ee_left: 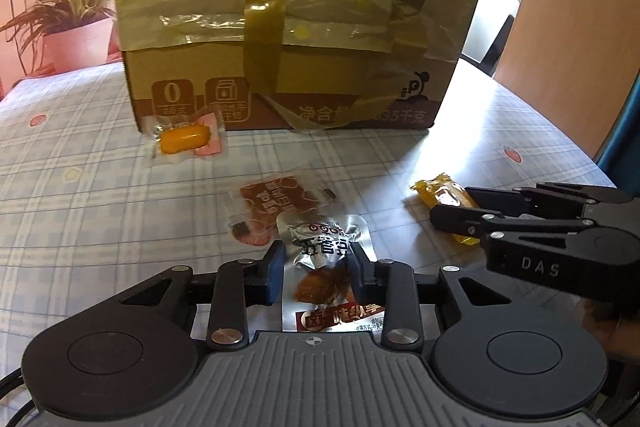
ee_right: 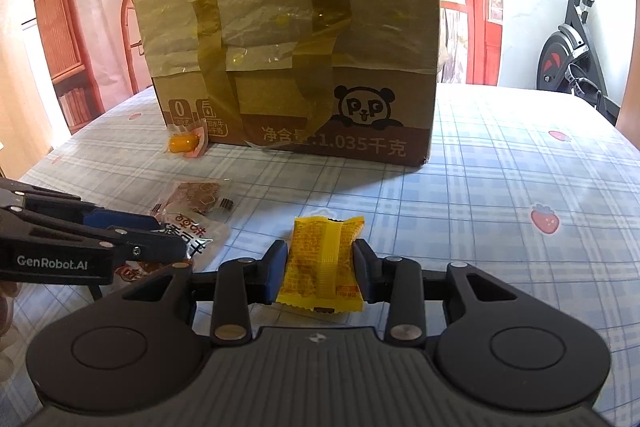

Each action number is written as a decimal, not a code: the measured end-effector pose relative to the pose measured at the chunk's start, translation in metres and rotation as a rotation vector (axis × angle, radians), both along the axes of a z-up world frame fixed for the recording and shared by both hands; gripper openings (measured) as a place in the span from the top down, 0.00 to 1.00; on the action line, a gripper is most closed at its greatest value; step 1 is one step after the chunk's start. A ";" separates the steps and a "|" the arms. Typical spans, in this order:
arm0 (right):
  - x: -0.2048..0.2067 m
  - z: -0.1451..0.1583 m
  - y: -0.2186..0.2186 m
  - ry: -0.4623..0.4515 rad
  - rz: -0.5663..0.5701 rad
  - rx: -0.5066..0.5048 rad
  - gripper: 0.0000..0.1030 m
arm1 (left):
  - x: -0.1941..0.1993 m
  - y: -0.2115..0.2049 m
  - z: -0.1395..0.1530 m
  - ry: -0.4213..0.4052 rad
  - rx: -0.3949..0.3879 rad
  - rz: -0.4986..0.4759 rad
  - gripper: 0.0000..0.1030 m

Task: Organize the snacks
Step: 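Grasp the white spicy-strip packet with the left gripper while the right grasps the yellow packet, then lift both packets and carry them over the lined box, then open both grippers to drop the packets into the box, then move both grippers back down to the remaining snacks on the tablecloth, then grasp the brown square jerky packet with the right gripper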

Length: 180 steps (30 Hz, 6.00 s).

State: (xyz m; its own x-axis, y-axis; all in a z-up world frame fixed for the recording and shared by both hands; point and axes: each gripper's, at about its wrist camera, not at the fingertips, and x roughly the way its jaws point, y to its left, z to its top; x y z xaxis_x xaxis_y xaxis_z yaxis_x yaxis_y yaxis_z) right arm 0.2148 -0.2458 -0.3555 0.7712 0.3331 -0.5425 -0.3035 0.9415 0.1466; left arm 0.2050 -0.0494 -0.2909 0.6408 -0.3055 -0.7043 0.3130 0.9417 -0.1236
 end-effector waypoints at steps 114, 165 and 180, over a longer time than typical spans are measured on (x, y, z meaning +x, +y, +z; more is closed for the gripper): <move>0.040 0.174 0.033 -0.292 -0.040 0.009 0.00 | 0.051 0.097 0.169 -0.377 -0.106 -0.019 0.07; 0.060 0.013 0.113 0.088 0.145 -0.059 0.07 | 0.038 0.142 0.044 -0.088 -0.090 0.093 0.09; 0.056 0.008 0.099 0.054 0.139 -0.118 0.46 | 0.052 0.126 0.035 -0.048 -0.109 0.074 0.10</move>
